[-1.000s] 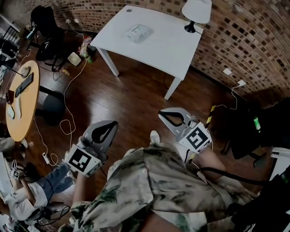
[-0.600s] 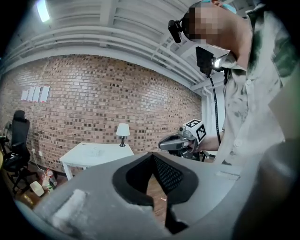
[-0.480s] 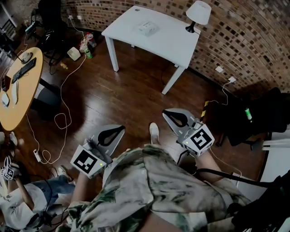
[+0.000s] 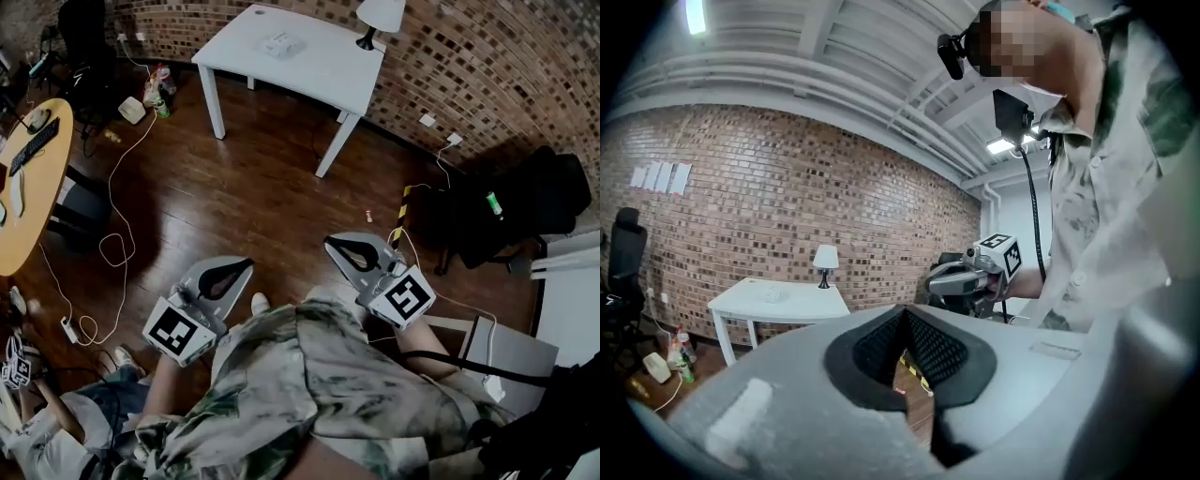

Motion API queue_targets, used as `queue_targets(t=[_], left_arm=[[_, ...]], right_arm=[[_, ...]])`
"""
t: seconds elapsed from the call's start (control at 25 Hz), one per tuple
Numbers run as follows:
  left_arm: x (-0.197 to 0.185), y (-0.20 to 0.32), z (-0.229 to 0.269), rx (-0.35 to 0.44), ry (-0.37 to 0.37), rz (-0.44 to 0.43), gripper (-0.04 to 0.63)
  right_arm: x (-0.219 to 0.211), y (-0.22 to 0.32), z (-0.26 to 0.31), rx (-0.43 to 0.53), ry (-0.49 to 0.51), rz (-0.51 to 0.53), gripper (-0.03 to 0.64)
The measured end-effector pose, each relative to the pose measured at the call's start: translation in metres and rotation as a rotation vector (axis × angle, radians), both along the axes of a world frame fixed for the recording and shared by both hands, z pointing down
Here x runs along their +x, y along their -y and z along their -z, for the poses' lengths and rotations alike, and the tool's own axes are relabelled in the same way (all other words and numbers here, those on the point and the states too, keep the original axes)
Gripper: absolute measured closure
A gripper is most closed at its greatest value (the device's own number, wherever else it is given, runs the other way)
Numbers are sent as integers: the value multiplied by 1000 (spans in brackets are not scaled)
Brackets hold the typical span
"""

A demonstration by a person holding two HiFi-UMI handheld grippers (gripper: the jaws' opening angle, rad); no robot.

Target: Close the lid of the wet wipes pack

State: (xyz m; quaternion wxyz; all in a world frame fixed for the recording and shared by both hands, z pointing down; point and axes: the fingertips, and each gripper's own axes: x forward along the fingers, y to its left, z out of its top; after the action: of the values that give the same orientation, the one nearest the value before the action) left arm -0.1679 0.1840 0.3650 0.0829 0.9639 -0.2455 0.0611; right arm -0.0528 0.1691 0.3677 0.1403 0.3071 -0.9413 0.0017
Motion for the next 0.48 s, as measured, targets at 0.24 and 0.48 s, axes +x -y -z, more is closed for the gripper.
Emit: queue_targets(t=[0.24,0.48], left_arm=[[32,-25,1,-8,18,-25,594],[87,-53,16,1,19,-11,594]], right_arm=[[27,-30,3,10,-4,-9,615],[78,-69,4,14,4,0,615]])
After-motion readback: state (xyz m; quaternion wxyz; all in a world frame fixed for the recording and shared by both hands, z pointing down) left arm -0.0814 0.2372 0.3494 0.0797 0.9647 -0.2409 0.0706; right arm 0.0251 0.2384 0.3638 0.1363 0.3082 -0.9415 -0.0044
